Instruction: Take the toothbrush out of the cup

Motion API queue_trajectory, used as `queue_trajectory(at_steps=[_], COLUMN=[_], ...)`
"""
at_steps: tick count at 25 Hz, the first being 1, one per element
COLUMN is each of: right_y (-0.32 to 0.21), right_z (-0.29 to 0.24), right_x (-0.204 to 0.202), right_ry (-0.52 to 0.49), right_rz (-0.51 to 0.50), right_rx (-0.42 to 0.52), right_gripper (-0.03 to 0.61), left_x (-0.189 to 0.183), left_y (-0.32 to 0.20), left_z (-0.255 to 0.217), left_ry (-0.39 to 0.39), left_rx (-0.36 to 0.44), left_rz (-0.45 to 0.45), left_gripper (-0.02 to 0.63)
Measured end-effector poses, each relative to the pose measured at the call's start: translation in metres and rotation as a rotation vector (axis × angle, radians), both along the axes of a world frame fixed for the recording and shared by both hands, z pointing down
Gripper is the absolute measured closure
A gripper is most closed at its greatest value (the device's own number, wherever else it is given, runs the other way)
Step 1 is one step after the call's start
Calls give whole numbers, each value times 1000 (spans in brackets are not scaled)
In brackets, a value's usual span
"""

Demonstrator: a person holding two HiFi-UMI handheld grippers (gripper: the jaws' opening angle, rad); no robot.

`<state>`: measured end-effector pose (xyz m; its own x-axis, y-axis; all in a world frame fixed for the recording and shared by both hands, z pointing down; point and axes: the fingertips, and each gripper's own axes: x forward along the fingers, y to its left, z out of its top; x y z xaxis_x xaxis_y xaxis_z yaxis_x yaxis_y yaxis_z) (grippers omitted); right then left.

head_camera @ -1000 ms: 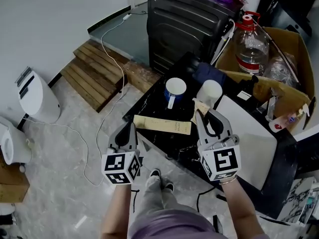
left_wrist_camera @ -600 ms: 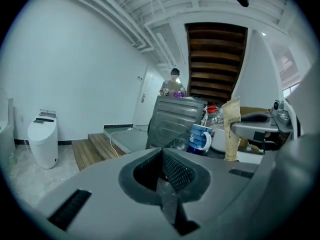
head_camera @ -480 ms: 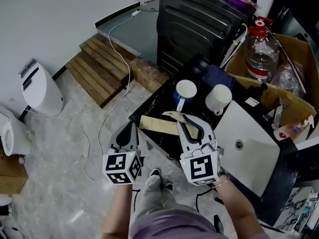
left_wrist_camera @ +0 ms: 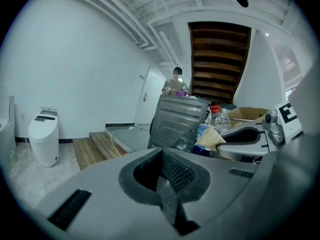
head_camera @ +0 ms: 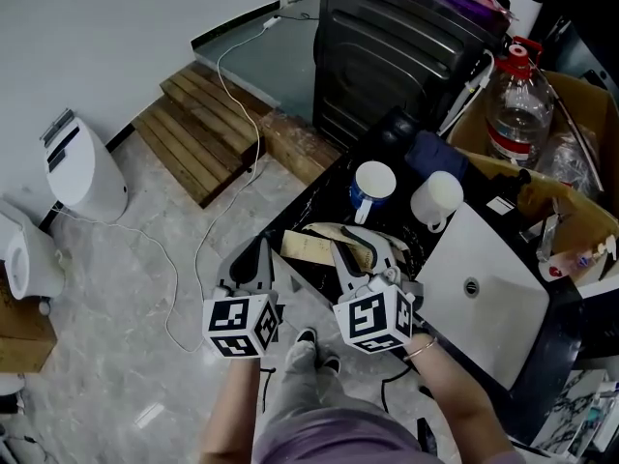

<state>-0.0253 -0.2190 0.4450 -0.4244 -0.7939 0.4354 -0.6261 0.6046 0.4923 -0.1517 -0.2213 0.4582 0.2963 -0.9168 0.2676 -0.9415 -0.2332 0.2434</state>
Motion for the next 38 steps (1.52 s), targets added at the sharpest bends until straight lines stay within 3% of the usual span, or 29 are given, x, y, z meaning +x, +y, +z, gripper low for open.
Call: queue_trajectory(at_steps=[9, 17, 22, 32, 38], right_y=[-5, -2, 6, 33, 51], right_z=[19, 7, -15, -64, -72], right_x=[-10, -10, -4, 40, 77], right_ry=[42, -44, -185, -596, -676], right_rz=[-18, -19, 9, 136, 239], right_rx=[-68, -105, -113, -153, -122], right_gripper=[478, 448, 446, 474, 492], left_x=[-6, -1, 6, 35, 58], left_y=[-8, -11, -11, 4, 14], left_z=[6, -1, -13, -36, -46], left_ry=[-1, -6, -14, -40, -46], left_rx=[-15, -4, 21, 66, 84], left_rz=[12, 38, 58, 131, 187], left_gripper=[612, 612, 612, 612, 612])
